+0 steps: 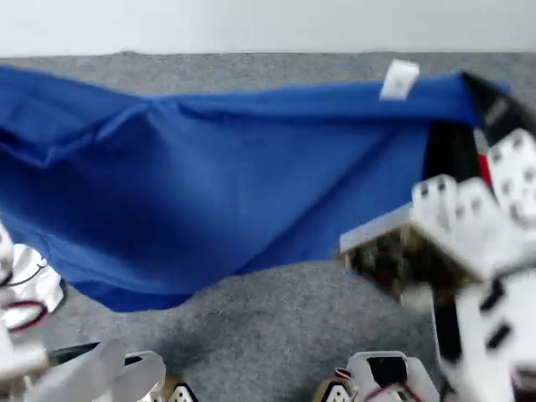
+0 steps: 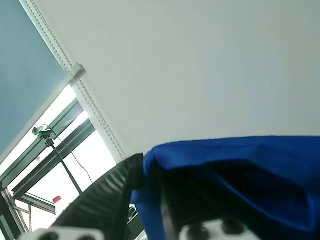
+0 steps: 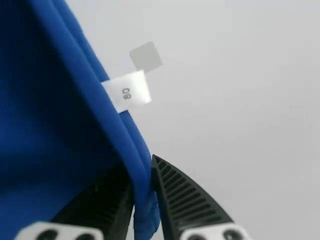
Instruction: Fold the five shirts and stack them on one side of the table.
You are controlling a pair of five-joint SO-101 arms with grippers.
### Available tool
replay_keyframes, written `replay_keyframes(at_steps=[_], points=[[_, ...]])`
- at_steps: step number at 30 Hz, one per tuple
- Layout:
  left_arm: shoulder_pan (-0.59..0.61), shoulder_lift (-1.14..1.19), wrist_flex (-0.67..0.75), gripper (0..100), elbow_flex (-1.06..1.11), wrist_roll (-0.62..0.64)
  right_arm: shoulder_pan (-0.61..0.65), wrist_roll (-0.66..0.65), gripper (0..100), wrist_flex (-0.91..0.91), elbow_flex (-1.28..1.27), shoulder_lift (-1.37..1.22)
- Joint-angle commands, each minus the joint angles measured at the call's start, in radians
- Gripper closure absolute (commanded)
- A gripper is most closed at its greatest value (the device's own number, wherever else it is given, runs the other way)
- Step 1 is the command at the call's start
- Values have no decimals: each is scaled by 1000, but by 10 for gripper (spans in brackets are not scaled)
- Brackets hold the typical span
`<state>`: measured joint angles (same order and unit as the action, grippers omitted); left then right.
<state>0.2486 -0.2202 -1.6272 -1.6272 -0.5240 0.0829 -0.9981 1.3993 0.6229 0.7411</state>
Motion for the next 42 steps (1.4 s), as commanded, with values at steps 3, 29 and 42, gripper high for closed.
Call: replay_keyframes(at_steps=[3,29,42], points=[[5,9,-94,994,-36,-74,-12,-61,988,153,25,71],[-52,555,446,995,1012,-38,-8,-126,988,-1017,-1349,-87],[-46,577,862,995,1012,3,-7,-129,988,-1356,-1048,-538]])
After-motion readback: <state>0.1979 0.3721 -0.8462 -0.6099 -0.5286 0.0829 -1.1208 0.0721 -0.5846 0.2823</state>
